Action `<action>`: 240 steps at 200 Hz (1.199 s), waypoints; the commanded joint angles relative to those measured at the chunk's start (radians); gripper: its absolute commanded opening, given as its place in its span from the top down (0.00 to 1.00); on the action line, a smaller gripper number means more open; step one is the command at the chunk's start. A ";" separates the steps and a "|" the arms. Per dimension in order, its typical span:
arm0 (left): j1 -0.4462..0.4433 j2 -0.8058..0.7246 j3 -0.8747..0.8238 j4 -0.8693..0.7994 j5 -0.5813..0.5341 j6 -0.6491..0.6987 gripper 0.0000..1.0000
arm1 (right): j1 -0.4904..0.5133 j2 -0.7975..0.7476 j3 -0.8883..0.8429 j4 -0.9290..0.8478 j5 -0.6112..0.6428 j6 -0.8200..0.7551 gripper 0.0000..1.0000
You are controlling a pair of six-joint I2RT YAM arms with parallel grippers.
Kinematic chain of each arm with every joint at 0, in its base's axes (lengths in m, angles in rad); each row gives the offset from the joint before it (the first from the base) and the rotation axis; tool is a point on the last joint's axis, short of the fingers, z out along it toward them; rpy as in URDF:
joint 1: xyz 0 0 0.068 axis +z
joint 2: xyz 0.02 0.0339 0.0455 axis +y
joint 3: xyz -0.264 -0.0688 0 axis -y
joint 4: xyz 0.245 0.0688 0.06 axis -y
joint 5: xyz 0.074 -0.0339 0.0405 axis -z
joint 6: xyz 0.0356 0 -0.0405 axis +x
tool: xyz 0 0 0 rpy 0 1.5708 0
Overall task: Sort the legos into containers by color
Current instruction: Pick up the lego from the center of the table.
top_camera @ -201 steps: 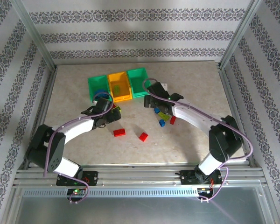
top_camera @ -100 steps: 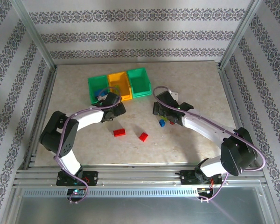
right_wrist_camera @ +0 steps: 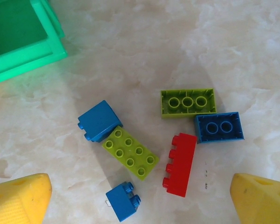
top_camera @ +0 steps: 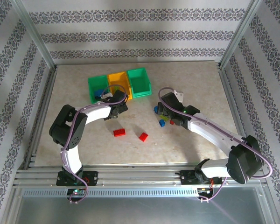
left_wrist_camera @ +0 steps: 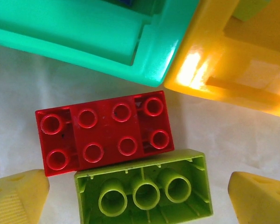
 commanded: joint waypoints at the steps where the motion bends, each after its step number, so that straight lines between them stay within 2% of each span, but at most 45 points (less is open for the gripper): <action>1: -0.014 0.023 0.035 -0.047 -0.043 -0.045 0.02 | -0.013 -0.029 -0.018 -0.012 0.029 0.012 0.02; 33: -0.026 0.043 0.055 -0.057 -0.076 -0.052 0.04 | -0.017 -0.039 -0.025 -0.012 0.026 0.007 0.02; 55: -0.037 0.055 0.066 -0.070 -0.101 -0.064 0.12 | -0.020 -0.042 -0.029 -0.011 0.023 0.007 0.02; 103: -0.049 0.067 0.066 -0.070 -0.120 -0.084 0.16 | -0.021 -0.048 -0.036 -0.008 0.022 0.007 0.02; 110: -0.051 0.067 0.064 -0.070 -0.123 -0.086 0.21 | -0.023 -0.048 -0.038 -0.008 0.021 0.006 0.02; 128: -0.053 0.068 0.060 -0.068 -0.126 -0.088 0.22 | -0.024 -0.053 -0.045 -0.009 0.021 0.009 0.02; 142: -0.052 0.068 0.059 -0.067 -0.126 -0.086 0.33 | -0.024 -0.059 -0.051 -0.008 0.022 0.012 0.02; 154: -0.053 0.067 0.055 -0.067 -0.124 -0.085 0.35 | -0.025 -0.064 -0.056 -0.008 0.023 0.016 0.02; 159: -0.052 0.065 0.053 -0.067 -0.122 -0.083 0.38 | -0.025 -0.066 -0.059 -0.008 0.022 0.016 0.02; 240: -0.098 -0.060 -0.023 -0.068 -0.106 -0.040 0.39 | -0.031 -0.091 -0.071 -0.012 0.036 0.024 0.02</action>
